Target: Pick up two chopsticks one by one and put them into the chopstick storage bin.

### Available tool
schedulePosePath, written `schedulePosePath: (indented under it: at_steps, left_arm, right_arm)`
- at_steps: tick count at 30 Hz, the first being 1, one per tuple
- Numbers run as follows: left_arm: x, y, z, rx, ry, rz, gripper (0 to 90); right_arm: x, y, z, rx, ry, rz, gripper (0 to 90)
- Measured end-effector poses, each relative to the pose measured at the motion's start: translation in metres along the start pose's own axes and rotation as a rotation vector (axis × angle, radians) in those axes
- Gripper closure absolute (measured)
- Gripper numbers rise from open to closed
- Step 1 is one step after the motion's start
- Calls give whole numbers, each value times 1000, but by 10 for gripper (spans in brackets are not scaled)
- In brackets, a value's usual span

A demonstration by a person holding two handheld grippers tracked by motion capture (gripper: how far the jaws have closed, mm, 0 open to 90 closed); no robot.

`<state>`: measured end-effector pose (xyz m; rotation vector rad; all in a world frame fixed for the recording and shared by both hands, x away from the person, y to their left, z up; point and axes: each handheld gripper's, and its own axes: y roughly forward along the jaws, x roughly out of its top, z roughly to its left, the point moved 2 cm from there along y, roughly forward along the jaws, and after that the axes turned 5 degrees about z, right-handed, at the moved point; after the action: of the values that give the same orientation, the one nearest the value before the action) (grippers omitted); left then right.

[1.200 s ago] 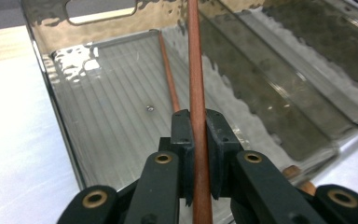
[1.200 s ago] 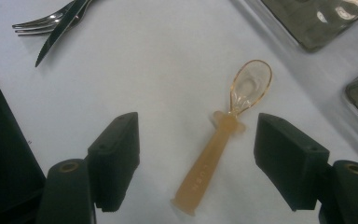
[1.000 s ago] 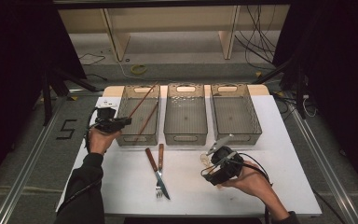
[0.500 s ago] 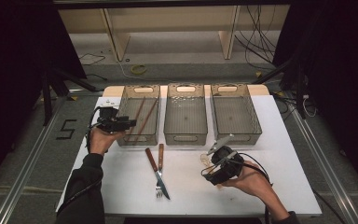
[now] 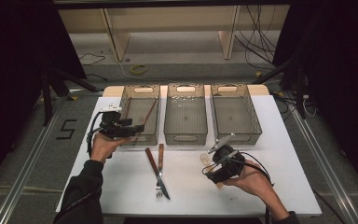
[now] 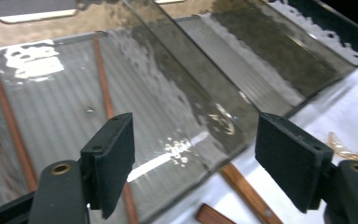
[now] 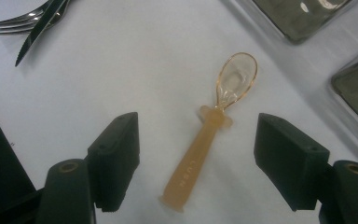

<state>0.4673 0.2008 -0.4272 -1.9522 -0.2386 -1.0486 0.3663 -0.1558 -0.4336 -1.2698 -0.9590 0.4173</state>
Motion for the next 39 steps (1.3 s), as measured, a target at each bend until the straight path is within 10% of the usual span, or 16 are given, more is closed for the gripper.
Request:
schedulePosePath:
  at_steps: [21,39]
  left_arm:
    - [-23,-7,-41,-143,91,-84,202]
    - [-49,-8,-53,-136,119,-89,203]
  right_arm:
    - [-5,14,-10,-6,41,64,327]
    - [-6,33,-8,10,27,146,431]
